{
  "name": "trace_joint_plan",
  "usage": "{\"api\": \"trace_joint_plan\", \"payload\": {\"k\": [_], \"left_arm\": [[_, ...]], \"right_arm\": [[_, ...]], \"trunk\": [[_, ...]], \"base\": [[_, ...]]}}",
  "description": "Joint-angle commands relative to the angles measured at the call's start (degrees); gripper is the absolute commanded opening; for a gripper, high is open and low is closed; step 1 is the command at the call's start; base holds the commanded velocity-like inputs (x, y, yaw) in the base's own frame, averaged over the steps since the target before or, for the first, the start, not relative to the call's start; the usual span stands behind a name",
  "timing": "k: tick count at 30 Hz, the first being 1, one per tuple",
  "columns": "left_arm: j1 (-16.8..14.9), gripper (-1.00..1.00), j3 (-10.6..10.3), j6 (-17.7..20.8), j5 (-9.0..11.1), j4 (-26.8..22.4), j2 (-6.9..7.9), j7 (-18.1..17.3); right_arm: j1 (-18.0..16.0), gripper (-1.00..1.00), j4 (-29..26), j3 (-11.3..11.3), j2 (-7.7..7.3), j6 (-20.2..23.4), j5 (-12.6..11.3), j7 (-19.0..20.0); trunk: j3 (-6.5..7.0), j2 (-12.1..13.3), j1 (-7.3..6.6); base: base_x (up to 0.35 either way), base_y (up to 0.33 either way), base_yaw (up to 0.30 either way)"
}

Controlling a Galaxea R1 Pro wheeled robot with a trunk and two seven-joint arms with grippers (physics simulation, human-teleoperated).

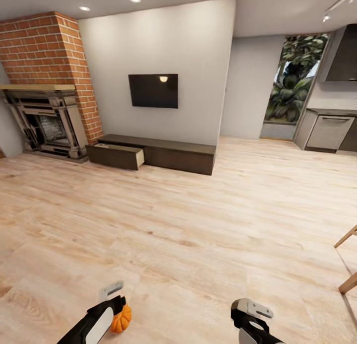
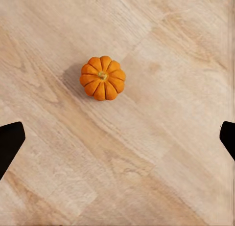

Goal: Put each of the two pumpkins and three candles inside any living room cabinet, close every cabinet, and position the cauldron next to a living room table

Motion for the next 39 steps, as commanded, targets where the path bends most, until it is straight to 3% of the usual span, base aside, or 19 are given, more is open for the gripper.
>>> {"api": "trace_joint_plan", "payload": {"k": [1, 30, 39], "left_arm": [[0.0, 1.00, -0.5, 0.2, 0.4, -0.1, 0.07, 0.5], [0.0, 1.00, -0.7, 0.1, 0.2, 1.5, 0.12, 0.5], [0.0, 1.00, -0.6, 0.1, 0.2, 1.5, 0.18, 0.5]], "right_arm": [[0.0, -1.00, 0.0, 0.6, 0.01, -0.2, -0.5, -0.2], [0.0, -1.00, -0.1, 0.7, 0.10, -0.5, -0.5, -0.1], [0.0, -1.00, 0.0, 0.7, 0.10, -2.6, -0.5, -0.2]], "trunk": [[-0.06, 0.0, 0.03], [-0.06, 0.0, 0.03], [-0.06, 0.0, 0.03]], "base": [[0.342, -0.109, -0.084], [0.310, -0.172, -0.028], [0.320, -0.106, 0.046]]}}
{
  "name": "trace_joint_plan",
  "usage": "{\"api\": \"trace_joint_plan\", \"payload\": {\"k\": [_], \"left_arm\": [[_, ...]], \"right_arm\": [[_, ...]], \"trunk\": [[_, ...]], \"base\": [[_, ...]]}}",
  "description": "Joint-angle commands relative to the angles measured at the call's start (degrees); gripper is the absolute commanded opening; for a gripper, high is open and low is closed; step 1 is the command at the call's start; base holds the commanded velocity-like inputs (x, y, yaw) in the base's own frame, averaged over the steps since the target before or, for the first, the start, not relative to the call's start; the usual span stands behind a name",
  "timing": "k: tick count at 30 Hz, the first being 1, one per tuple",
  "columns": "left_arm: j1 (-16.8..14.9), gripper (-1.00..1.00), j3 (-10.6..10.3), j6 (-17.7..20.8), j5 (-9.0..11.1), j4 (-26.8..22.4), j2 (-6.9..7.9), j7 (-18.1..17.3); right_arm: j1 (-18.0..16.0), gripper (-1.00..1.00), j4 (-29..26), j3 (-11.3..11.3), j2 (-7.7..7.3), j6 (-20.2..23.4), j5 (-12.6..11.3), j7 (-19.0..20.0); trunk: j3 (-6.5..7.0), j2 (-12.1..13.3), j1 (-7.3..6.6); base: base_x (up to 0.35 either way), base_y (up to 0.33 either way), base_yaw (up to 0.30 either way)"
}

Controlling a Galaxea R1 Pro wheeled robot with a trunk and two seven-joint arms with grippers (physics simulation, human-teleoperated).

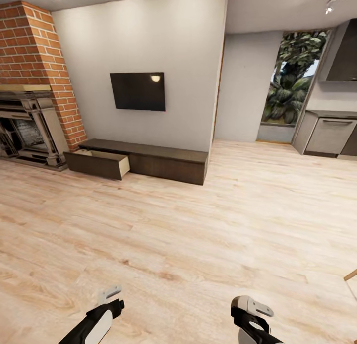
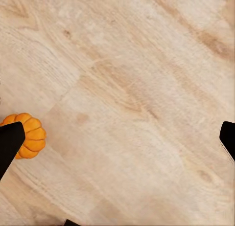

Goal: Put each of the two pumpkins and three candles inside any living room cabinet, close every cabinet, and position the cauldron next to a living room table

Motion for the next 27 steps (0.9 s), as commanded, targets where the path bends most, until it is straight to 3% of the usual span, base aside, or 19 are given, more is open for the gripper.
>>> {"api": "trace_joint_plan", "payload": {"k": [1, 6, 12, 27], "left_arm": [[0.0, 1.00, -0.5, 0.2, 0.4, -0.1, 0.08, 0.5], [0.0, 1.00, -0.5, 0.1, 0.4, -0.1, 0.03, 0.5], [0.0, 1.00, -0.5, 0.1, 0.4, -0.1, 0.03, 0.5], [0.0, 1.00, -0.5, 0.1, 0.4, -0.1, 0.03, 0.5]], "right_arm": [[0.0, -1.00, 0.0, 0.6, 0.01, -0.2, -0.5, -0.2], [0.0, -1.00, 0.0, 0.6, 0.01, -0.3, -0.5, -0.2], [0.0, -1.00, 0.0, 0.6, 0.01, -0.3, -0.4, -0.3], [0.0, -1.00, 0.0, 0.6, 0.01, -0.3, -0.4, -0.2]], "trunk": [[-0.06, 0.0, 0.03], [-0.06, 0.0, 0.03], [-0.06, 0.0, 0.03], [-0.06, 0.0, 0.03]], "base": [[0.342, -0.010, 0.227], [0.343, -0.003, 0.223], [0.343, -0.010, 0.030], [0.320, -0.145, 0.149]]}}
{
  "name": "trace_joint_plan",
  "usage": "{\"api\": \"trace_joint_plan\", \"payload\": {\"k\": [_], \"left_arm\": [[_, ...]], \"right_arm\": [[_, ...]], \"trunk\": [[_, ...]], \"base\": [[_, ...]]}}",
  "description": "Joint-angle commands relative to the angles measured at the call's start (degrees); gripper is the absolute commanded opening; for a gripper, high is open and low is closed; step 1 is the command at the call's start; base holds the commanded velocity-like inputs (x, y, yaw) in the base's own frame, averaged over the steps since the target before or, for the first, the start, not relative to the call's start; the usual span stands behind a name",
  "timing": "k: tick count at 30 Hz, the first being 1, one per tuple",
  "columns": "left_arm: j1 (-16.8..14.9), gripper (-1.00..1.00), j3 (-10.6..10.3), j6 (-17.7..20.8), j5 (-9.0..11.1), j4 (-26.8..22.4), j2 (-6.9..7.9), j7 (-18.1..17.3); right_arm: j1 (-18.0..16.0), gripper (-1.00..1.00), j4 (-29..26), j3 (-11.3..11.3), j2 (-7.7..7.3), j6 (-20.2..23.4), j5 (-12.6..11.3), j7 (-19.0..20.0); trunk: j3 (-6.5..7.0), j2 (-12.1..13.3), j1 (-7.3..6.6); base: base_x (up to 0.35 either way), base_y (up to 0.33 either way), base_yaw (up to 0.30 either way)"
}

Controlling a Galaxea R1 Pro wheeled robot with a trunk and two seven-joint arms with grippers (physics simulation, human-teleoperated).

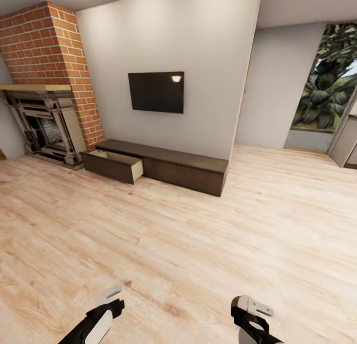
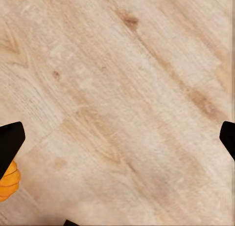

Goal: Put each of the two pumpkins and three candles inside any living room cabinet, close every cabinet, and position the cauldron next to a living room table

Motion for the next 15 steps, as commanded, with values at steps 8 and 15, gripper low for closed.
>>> {"api": "trace_joint_plan", "payload": {"k": [8, 15], "left_arm": [[0.0, 1.00, -0.5, 0.2, 0.4, -0.1, 0.09, 0.5], [0.0, 1.00, -0.5, 0.2, 0.4, -0.1, 0.09, 0.5]], "right_arm": [[0.0, -1.00, 0.0, 0.6, 0.01, -0.2, -0.5, -0.2], [0.0, -1.00, 0.0, 0.7, 0.01, -0.2, -0.3, -0.2]], "trunk": [[-0.02, 0.0, 0.03], [0.02, 0.0, 0.03]], "base": [[0.339, -0.014, 0.160], [0.342, 0.000, 0.098]]}}
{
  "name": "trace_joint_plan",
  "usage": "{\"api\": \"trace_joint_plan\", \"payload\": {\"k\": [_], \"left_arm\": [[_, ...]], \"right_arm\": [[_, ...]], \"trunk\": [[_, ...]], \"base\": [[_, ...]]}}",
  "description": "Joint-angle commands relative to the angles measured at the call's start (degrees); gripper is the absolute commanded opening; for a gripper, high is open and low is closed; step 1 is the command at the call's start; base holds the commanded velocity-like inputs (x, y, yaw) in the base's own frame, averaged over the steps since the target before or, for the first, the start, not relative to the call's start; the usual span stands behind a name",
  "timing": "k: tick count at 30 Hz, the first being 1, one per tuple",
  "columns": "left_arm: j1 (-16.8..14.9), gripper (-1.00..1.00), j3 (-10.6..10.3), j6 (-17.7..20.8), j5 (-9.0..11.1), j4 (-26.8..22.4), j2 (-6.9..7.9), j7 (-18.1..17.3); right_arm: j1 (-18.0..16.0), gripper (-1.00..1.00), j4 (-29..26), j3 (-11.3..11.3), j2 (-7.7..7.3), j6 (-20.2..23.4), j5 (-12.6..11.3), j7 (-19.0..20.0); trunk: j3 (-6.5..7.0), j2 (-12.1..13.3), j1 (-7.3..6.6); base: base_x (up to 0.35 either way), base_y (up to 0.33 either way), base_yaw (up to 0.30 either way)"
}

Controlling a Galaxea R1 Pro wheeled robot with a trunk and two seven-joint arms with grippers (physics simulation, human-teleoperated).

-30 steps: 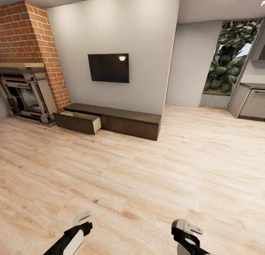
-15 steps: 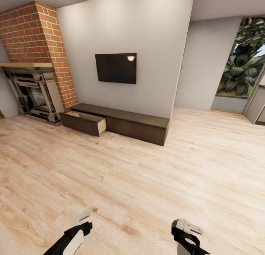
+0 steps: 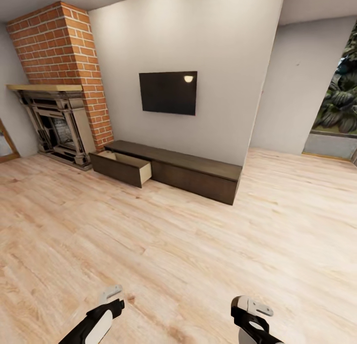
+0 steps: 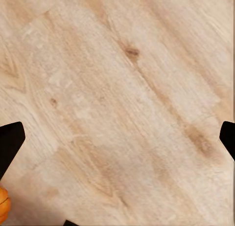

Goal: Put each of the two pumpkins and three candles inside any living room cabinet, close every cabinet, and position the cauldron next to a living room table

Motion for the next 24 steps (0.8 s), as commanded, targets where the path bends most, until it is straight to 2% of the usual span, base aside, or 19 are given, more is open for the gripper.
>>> {"api": "trace_joint_plan", "payload": {"k": [1, 18, 24], "left_arm": [[0.0, 1.00, -0.5, 0.2, 0.4, -0.1, 0.09, 0.5], [0.0, 1.00, -0.5, 0.2, 0.4, -0.1, 0.09, 0.5], [0.0, 1.00, -0.6, -2.3, 0.7, 0.3, 0.09, 0.5]], "right_arm": [[0.0, -1.00, 0.0, 0.6, 0.01, -0.2, -0.4, -0.2], [0.0, -1.00, 0.0, 0.7, 0.01, -0.1, 0.1, -0.4], [0.0, -1.00, 0.0, 0.7, -0.01, -0.1, 0.1, -0.3]], "trunk": [[-0.06, 0.0, 0.03], [-0.06, 0.0, 0.03], [-0.06, 0.0, 0.03]], "base": [[0.343, 0.000, 0.135], [0.343, -0.030, 0.250], [0.344, -0.001, 0.262]]}}
